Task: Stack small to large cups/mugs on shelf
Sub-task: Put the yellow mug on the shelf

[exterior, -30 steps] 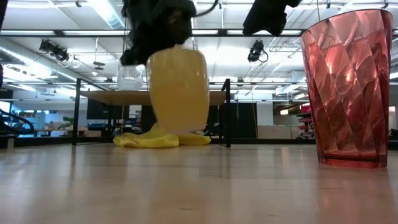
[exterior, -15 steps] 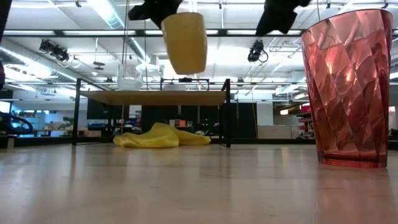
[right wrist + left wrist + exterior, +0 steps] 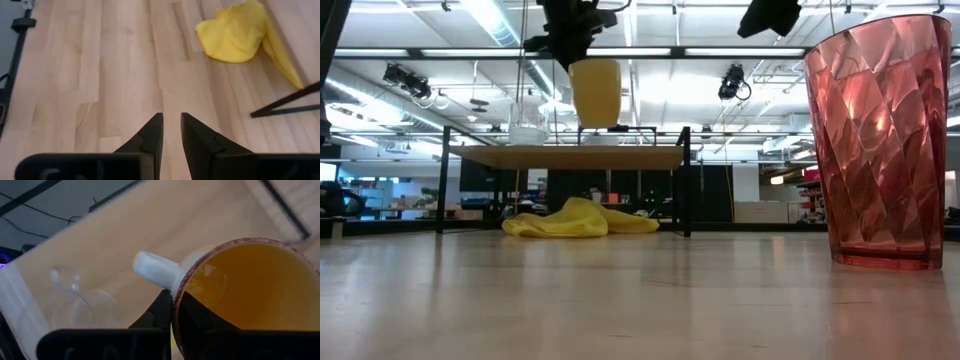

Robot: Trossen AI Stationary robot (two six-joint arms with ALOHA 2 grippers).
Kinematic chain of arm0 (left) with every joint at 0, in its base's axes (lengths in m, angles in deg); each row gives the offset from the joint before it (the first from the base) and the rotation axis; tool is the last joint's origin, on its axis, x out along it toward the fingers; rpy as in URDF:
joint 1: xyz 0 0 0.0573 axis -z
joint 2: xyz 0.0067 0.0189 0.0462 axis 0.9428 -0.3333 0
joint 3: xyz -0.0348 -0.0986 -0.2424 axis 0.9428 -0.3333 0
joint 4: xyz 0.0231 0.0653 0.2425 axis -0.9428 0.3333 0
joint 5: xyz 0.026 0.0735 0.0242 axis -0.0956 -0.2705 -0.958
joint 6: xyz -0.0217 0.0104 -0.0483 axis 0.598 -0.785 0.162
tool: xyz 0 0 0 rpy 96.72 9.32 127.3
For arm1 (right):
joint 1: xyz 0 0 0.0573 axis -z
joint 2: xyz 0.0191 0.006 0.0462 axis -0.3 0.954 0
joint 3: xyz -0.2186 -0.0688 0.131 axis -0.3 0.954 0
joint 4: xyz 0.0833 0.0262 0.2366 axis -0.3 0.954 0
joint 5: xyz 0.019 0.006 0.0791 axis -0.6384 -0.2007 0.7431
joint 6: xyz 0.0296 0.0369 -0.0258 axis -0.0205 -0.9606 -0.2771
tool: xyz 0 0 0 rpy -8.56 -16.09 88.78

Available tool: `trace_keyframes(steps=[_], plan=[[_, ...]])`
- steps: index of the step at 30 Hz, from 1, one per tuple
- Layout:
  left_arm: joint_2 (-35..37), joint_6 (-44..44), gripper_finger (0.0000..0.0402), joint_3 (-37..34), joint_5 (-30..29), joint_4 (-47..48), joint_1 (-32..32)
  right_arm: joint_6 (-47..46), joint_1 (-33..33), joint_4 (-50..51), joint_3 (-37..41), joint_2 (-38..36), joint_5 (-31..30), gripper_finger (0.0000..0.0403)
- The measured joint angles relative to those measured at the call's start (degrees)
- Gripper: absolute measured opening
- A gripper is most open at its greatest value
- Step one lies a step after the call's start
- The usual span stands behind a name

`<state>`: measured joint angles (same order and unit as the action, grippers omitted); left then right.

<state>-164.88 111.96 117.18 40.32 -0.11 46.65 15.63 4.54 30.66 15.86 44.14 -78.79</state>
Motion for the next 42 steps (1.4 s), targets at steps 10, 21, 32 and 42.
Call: trace_keyframes(steps=[10, 21, 32, 42], plan=[[-0.4, -9.1, 0.0018, 3.0, 4.9, 3.6, -8.8, 5.3, 7.3, 0.7, 0.0, -0.7, 2.1, 0.0075], [-3.8, -20.0, 0.0018, 2.9, 6.9, 4.6, -11.7, 9.1, 12.1, 0.1, 0.0, -0.4, 4.3, 0.0075], [-6.6, -25.7, 0.0018, 2.9, 8.3, 3.7, -13.9, 11.1, 14.2, -0.5, 0.0, -0.4, 5.9, 0.0075], [-6.8, -29.6, 0.0020, 2.9, 9.5, 0.2, -15.4, 12.7, 14.8, -0.6, 0.0, -0.4, 6.1, 0.0075]])
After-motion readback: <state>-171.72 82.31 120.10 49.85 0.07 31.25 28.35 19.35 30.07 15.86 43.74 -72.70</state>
